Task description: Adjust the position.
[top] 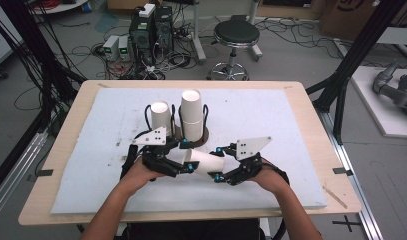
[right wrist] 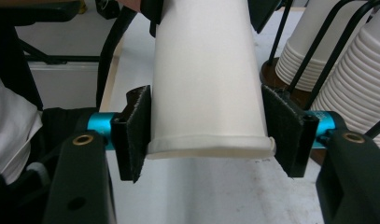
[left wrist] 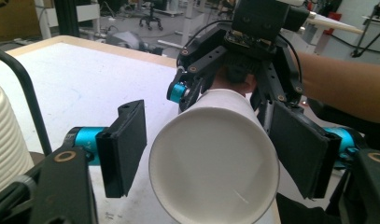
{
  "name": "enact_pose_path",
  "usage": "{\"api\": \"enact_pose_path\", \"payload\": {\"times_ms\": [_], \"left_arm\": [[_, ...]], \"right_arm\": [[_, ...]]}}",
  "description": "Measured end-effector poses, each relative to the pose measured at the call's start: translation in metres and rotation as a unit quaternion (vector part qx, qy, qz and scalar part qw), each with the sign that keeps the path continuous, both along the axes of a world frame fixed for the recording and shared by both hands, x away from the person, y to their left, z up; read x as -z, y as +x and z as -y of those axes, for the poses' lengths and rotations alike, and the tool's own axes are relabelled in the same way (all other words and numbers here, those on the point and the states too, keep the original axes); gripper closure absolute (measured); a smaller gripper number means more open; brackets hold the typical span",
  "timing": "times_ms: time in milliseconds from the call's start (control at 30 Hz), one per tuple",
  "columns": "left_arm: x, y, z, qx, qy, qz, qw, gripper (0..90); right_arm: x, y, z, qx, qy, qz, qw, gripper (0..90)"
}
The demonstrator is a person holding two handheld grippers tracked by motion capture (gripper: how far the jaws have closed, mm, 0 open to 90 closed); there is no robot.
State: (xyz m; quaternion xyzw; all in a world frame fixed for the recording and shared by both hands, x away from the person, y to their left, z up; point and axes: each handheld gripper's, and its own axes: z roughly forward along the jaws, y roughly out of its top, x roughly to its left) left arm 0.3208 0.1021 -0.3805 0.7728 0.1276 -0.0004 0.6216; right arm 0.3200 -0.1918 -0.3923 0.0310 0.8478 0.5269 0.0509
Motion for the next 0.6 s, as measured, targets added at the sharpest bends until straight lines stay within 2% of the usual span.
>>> {"api": "enact_pose_path", "payload": {"times_ms": [67,200,333,467,500,533,600], "left_arm": [[0.0012,0.0001,0.0004,-0.003,-0.001,-0.002,1.0000,30.2],[0.0037,0.0011,-0.0021,-0.006,0.000,-0.012,0.9999,26.5],[0.0081,0.0023,-0.0042,-0.004,0.001,-0.022,0.9998,24.8],[0.0093,0.0026,-0.0029,0.005,0.000,-0.023,0.9997,24.7],[0.0093,0.0026,-0.0029,0.005,0.000,-0.023,0.9997,26.0],[0.0101,0.0020,-0.0009,0.023,0.006,-0.020,0.9995,29.6],[0.0103,0.0007,0.0004,0.030,0.009,-0.009,0.9995,33.9]], "right_arm": [[0.0005,0.0005,0.0006,-0.001,-0.003,-0.008,1.0000,39.6],[-0.0008,0.0016,0.0035,-0.002,0.006,-0.011,0.9999,40.1],[-0.0014,0.0024,0.0052,-0.001,0.009,-0.011,0.9999,40.9],[-0.0013,0.0021,0.0048,-0.005,0.009,-0.013,0.9999,41.1],[-0.0014,0.0019,0.0047,-0.007,0.009,-0.012,0.9999,41.2],[-0.0014,0.0016,0.0045,-0.006,0.010,-0.013,0.9998,41.3],[-0.0017,0.0015,0.0049,-0.011,0.008,-0.014,0.9998,41.6]]}}
